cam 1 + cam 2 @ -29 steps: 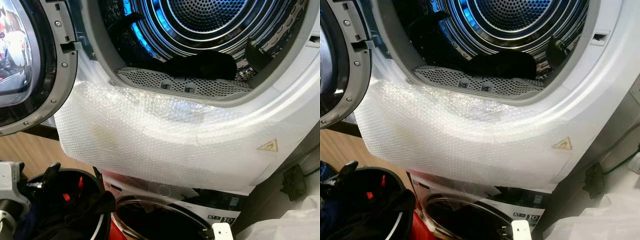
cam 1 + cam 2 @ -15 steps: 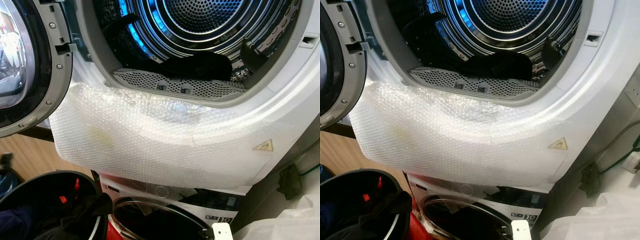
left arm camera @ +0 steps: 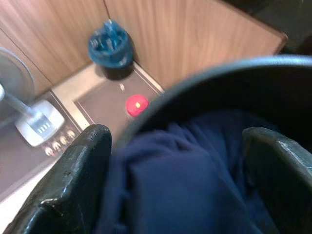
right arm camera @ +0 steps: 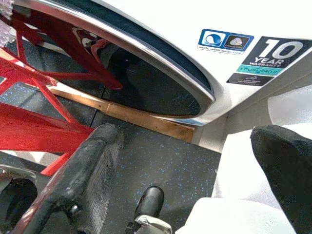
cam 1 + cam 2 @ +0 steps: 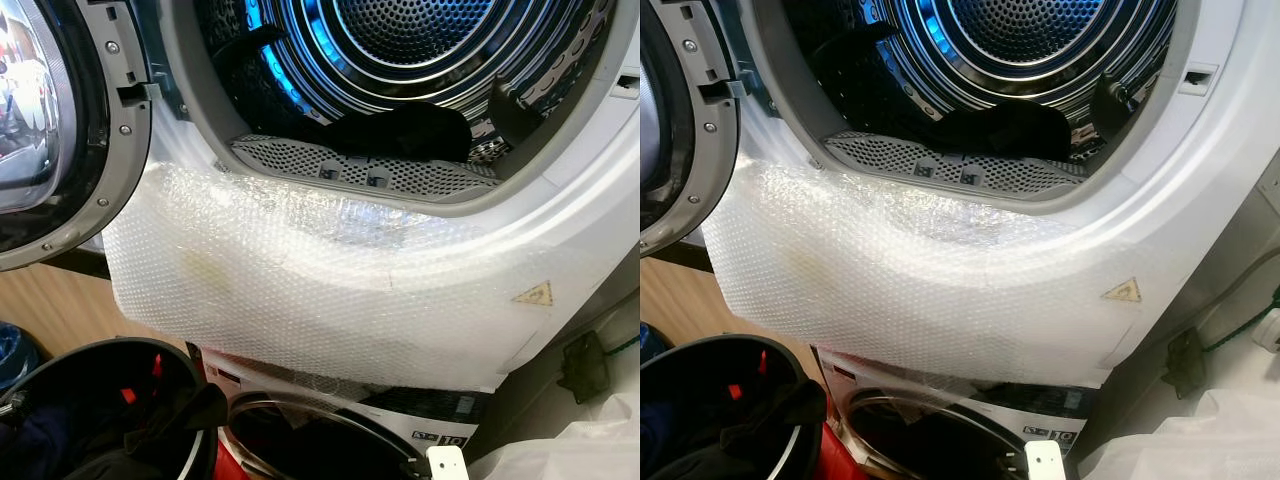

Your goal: Clothes washing

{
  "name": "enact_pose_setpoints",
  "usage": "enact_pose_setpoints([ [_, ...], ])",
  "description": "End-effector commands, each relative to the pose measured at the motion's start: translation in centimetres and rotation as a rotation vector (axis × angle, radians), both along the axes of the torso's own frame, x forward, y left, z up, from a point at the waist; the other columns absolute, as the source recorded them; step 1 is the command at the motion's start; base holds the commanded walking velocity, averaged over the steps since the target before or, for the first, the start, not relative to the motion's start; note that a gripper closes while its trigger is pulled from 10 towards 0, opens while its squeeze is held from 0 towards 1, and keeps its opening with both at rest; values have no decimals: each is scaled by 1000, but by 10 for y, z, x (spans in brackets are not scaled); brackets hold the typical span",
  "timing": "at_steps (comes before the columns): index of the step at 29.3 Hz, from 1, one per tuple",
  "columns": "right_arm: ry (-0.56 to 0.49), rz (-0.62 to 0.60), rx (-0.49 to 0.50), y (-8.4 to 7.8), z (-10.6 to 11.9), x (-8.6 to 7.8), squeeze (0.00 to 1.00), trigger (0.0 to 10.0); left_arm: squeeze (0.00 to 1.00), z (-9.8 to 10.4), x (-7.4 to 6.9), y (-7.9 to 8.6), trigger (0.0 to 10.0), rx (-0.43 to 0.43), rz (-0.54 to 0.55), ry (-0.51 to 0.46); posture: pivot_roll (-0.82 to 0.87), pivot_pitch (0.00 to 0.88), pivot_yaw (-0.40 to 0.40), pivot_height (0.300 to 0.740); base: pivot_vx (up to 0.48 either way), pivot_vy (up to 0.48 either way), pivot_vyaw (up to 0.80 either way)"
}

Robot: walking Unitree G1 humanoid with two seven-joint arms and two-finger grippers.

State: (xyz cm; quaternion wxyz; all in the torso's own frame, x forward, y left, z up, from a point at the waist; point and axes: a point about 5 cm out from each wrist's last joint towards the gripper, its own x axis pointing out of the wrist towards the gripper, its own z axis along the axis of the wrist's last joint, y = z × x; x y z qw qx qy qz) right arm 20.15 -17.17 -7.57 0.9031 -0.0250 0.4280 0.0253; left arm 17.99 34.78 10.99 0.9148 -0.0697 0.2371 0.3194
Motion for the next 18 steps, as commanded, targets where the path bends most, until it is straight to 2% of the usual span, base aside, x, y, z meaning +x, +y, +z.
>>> enact_pose_setpoints([
  [1, 8, -16, 6, -1, -1, -1, 0, 10000, 0, 1, -1, -6, 10000, -9, 6, 9, 290, 0, -22, 740, 0, 0, 0],
  [6, 9, -26, 6, -3, -1, -2, 0, 10000, 0, -2, -1, -21, 10000, -30, -6, 13, 294, 0, -21, 740, 0, 0, 0],
  [10, 6, -32, 12, -2, 0, 0, 0, 10000, 0, 0, 3, -24, 10000, -58, 3, 2, 284, 0, -10, 740, 0, 0, 0],
  [18, 21, -37, 47, 1, -1, -2, 0, 10000, 0, 10, 3, -37, 10000, -53, -92, 22, 287, 0, 4, 740, 0, 0, 0],
])
